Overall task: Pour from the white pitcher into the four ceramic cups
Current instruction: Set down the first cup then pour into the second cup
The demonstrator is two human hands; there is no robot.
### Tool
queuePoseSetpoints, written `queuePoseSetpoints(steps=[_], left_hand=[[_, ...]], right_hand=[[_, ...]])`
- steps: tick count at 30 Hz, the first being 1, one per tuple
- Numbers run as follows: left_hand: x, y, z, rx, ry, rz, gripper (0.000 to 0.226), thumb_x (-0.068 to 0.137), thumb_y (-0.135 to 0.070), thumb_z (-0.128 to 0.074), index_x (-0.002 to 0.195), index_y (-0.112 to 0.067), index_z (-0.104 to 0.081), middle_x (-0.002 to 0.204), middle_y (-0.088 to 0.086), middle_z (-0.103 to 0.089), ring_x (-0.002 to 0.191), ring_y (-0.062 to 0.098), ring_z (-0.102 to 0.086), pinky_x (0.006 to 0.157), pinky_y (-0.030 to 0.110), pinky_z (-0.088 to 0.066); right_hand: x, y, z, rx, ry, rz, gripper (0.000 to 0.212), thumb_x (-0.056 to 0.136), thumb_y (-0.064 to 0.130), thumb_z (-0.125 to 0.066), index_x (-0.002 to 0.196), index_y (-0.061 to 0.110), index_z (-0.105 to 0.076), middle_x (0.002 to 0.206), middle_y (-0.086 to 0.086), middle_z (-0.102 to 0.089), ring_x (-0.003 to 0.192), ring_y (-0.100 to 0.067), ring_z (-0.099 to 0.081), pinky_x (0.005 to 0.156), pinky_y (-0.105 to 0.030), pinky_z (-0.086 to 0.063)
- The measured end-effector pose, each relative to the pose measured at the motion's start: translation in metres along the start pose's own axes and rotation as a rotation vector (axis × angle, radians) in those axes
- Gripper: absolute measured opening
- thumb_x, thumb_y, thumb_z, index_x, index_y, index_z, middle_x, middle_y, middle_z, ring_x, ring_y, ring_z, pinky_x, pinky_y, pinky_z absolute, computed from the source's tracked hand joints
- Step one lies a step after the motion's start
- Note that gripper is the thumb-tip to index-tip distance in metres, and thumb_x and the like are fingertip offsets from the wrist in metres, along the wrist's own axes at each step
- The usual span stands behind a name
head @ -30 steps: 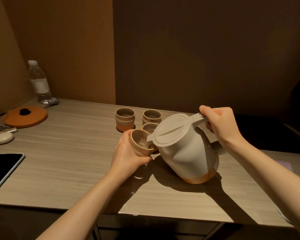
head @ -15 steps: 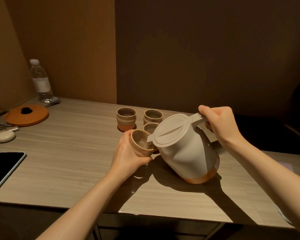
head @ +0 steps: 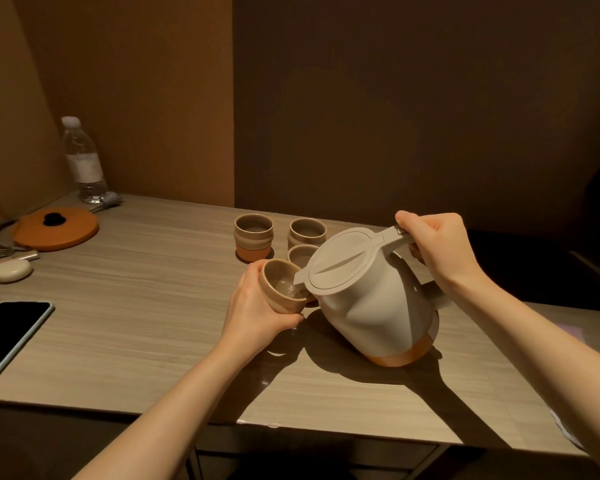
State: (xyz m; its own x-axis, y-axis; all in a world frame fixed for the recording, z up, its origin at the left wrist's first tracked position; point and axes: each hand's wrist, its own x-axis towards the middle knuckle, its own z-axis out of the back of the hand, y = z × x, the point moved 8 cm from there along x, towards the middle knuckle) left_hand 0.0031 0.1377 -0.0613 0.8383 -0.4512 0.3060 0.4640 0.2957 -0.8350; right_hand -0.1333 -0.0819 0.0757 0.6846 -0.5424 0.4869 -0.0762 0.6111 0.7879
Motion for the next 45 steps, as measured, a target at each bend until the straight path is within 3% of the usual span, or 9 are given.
queuePoseSetpoints(steps=[4, 11, 19, 26, 34, 45], left_hand=[[-0.001, 0.001, 0.0, -0.008, 0.002, 0.003, 0.099, 0.048, -0.032, -0.093, 0.131, -0.029, -0.039, 0.126, -0.009, -0.052, 0.118, 0.011, -0.049, 0.093, 0.029, -0.046], [-0.002, 0.0, 0.0, -0.015, -0.002, 0.01, 0.1, 0.048, -0.032, -0.093, 0.132, -0.029, -0.039, 0.125, -0.009, -0.052, 0.117, 0.011, -0.049, 0.091, 0.027, -0.044], [-0.004, 0.0, 0.0, -0.031, -0.008, 0.028, 0.1, 0.048, -0.032, -0.094, 0.131, -0.029, -0.038, 0.125, -0.009, -0.052, 0.117, 0.011, -0.049, 0.093, 0.028, -0.044], [-0.007, -0.005, -0.002, -0.069, -0.013, 0.035, 0.098, 0.048, -0.03, -0.094, 0.128, -0.028, -0.039, 0.123, -0.008, -0.053, 0.116, 0.011, -0.051, 0.092, 0.028, -0.046], [-0.009, -0.014, -0.008, -0.139, 0.004, 0.051, 0.094, 0.048, -0.027, -0.094, 0.123, -0.033, -0.039, 0.12, -0.011, -0.054, 0.113, 0.009, -0.051, 0.09, 0.026, -0.046], [-0.016, -0.023, -0.02, -0.219, -0.008, 0.048, 0.093, 0.047, -0.027, -0.094, 0.122, -0.032, -0.04, 0.114, -0.019, -0.053, 0.11, 0.001, -0.052, 0.088, 0.019, -0.044]], right_hand=[[0.0, 0.0, -0.001, 0.002, 0.002, -0.002, 0.054, 0.093, 0.025, -0.058, 0.042, 0.012, -0.047, 0.037, 0.004, -0.039, 0.037, -0.007, -0.034, 0.057, -0.031, -0.037], [0.0, 0.002, -0.001, -0.021, 0.004, 0.017, 0.053, 0.093, 0.025, -0.057, 0.046, 0.005, -0.05, 0.044, -0.008, -0.042, 0.041, -0.012, -0.036, 0.055, -0.03, -0.036], [0.0, 0.0, -0.001, -0.013, 0.004, 0.008, 0.053, 0.094, 0.025, -0.057, 0.044, 0.01, -0.049, 0.037, 0.006, -0.04, 0.038, -0.007, -0.036, 0.054, -0.027, -0.035], [-0.003, -0.005, 0.008, 0.02, -0.024, -0.004, 0.053, 0.092, 0.023, -0.058, 0.042, 0.009, -0.046, 0.04, -0.001, -0.038, 0.039, -0.01, -0.033, 0.048, -0.017, -0.032], [-0.009, -0.013, 0.023, 0.063, -0.061, -0.009, 0.055, 0.093, 0.023, -0.056, 0.056, -0.017, -0.049, 0.052, -0.015, -0.044, 0.046, -0.02, -0.035, 0.045, -0.015, -0.032], [-0.02, -0.034, 0.042, 0.158, -0.123, -0.078, 0.052, 0.096, 0.019, -0.054, 0.056, -0.014, -0.05, 0.052, -0.01, -0.043, 0.039, -0.007, -0.035, 0.045, -0.012, -0.034]])
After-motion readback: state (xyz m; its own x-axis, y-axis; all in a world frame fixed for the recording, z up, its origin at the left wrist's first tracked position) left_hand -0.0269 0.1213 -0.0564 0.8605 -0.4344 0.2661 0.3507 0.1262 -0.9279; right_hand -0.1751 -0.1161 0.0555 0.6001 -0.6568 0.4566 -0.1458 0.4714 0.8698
